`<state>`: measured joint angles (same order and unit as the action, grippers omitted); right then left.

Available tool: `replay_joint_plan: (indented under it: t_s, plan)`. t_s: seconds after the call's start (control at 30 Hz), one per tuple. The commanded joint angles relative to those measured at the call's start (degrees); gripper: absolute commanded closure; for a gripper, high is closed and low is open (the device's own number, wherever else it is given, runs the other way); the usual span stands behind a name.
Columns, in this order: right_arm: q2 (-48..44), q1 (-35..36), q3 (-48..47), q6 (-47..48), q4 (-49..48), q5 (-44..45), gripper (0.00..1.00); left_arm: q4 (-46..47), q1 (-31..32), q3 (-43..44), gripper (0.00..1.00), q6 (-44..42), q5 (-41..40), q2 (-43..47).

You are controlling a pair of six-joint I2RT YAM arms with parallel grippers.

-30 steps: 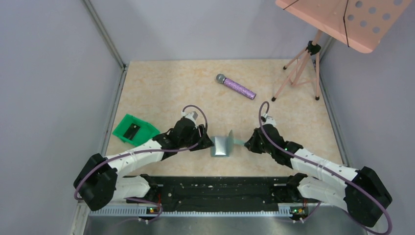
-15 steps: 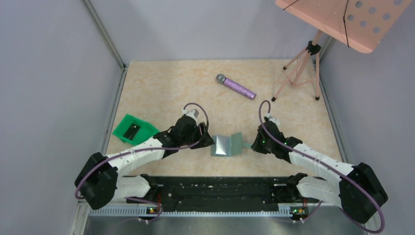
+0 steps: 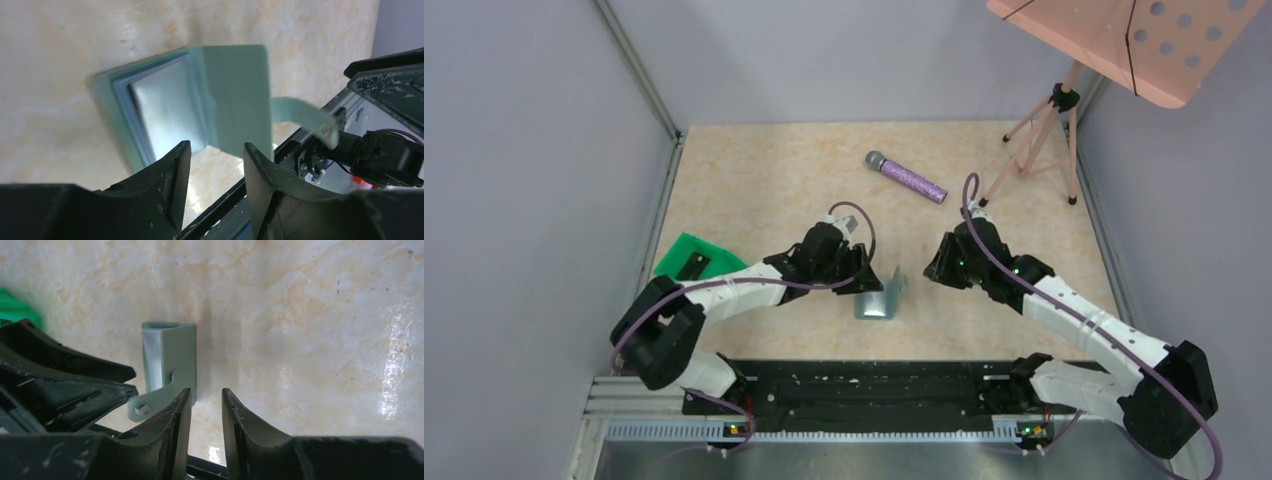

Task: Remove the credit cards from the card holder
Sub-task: Open the card holder at the center of the board.

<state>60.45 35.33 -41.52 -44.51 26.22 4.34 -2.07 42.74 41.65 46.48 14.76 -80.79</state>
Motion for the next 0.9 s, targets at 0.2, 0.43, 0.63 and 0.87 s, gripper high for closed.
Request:
replay_joint_plan:
  t_s: [0.2, 0.43, 0.63, 0.87]
  plan:
    - [-8.2, -0.4, -2.4, 1.4, -1.8, -6.1, 0.76, 13.7, 3.1, 8.5, 0.56, -0.1, 11.7, -13.2]
    - [-8.5, -0.4, 3.0, 1.4, -9.3, -14.0, 0.81, 14.1, 4.4, 12.4, 0.57, -0.2, 11.8, -18.7]
    - [-7.2, 0.1, 7.8, -1.2, -14.8, -16.1, 0.85, 11.1, 4.2, 14.9, 0.57, -1.8, 8.8, -20.9]
    - [-6.3, 3.5, 11.0, -3.0, -18.1, -13.7, 0.86, 8.9, 3.3, 18.4, 0.57, -1.8, 7.9, -23.5]
